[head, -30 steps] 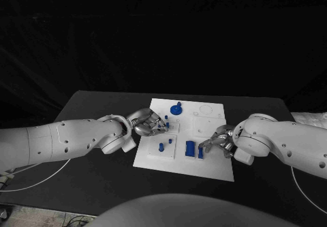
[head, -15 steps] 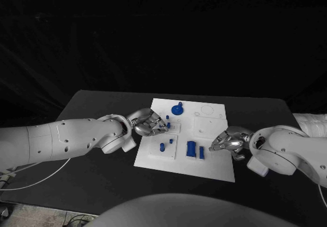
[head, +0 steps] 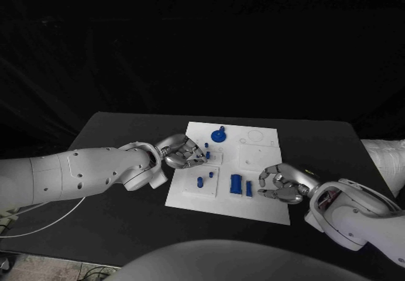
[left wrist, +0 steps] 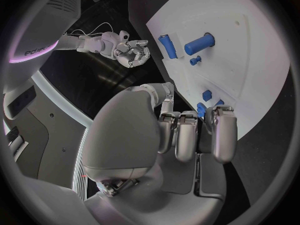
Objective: Assemble the parts on the task board
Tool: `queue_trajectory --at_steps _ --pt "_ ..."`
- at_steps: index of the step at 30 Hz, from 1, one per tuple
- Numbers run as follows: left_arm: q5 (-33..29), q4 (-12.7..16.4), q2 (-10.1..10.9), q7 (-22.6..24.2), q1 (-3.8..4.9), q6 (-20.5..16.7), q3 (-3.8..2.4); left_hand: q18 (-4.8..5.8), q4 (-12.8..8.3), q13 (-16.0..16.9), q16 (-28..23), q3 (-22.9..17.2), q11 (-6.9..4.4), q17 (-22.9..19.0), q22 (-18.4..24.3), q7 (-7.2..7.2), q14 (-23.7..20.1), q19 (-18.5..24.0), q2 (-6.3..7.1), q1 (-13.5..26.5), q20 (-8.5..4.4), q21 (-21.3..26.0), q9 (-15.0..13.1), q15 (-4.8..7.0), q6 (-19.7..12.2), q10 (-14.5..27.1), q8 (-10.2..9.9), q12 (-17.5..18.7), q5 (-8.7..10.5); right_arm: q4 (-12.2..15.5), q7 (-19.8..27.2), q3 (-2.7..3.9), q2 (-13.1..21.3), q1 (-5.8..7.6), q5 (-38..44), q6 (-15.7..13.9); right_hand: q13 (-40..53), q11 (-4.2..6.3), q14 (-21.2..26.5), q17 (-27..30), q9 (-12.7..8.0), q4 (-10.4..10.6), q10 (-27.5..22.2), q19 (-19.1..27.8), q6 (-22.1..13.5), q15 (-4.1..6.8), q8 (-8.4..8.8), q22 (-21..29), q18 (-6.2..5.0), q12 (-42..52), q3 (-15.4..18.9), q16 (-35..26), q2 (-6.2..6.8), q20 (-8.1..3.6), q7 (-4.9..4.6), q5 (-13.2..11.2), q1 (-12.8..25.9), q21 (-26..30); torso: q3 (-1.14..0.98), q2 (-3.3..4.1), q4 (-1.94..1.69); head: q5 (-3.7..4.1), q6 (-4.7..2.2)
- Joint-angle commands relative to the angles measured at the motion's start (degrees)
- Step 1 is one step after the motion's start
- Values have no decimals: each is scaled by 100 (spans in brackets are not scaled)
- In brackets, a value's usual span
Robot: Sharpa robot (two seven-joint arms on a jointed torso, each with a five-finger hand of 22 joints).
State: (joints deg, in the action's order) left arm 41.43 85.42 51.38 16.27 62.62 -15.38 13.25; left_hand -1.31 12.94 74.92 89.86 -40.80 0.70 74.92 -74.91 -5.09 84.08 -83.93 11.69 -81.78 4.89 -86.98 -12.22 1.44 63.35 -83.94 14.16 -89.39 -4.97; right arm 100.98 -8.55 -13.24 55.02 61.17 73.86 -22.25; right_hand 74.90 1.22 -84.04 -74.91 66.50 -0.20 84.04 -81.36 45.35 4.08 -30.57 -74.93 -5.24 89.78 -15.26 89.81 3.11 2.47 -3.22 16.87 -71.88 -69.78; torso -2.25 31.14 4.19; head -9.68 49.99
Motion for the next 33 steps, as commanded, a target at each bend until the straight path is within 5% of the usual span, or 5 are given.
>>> queue_trajectory --at_steps 1,10,19,24,33 --pt "10 19 5 52 0 54 -3 19 -25 1440 14 -18 5 1508 -1360 18 592 -176 -5 -68 1 -2 -5 7 -18 -548 29 0 -20 -81 439 0 -47 -133 883 -615 1510 -53 -596 -1509 113 81 596 53 -241 -45 -136 -960 108 22 -8 19 16 23 -42 242 -102 -16 0 -1 2 -5 1" --pt "13 27 16 60 0 63 -3 18 -30 1440 14 -24 6 1508 -1359 17 592 -172 -7 -75 1 0 -6 7 -19 -549 30 -1 -20 -252 461 0 -174 -373 1018 -727 1510 -78 -596 -1509 329 233 596 96 -463 -72 -508 -946 97 22 26 19 68 51 -63 407 -145 0 -1 -1 -2 -5 1" --pt "14 28 22 60 0 69 -3 18 -30 1440 14 -24 6 1508 -1359 17 592 -172 -7 -75 1 0 -6 7 -19 -549 30 -1 -20 -325 430 1 -257 -413 912 -743 1510 -86 -596 -1509 440 347 596 118 -528 -79 -716 -936 90 22 48 19 61 61 -54 362 -126 19 -2 1 -1 -18 1" --pt "18 25 22 57 0 76 -3 18 -30 1440 14 -24 6 1508 -1359 17 592 -172 -7 -75 1 0 -6 7 -19 -549 30 -1 -20 -342 344 1 -300 -422 879 -760 1510 -87 -596 -1509 522 442 596 128 -549 -81 -903 -930 85 22 95 19 65 65 -39 115 -119 26 -1 -1 -2 -12 1" --pt "19 17 17 61 0 93 -3 18 -37 1431 14 -34 7 1508 -1359 15 592 -171 -9 -83 1 1 -7 8 -23 -541 33 8 -21 -373 267 1 -367 -430 800 -744 1510 -61 -596 -1509 641 525 596 130 -503 -63 -1152 -925 80 22 125 19 56 56 -1 144 -127 31 -1 0 -1 -6 1"
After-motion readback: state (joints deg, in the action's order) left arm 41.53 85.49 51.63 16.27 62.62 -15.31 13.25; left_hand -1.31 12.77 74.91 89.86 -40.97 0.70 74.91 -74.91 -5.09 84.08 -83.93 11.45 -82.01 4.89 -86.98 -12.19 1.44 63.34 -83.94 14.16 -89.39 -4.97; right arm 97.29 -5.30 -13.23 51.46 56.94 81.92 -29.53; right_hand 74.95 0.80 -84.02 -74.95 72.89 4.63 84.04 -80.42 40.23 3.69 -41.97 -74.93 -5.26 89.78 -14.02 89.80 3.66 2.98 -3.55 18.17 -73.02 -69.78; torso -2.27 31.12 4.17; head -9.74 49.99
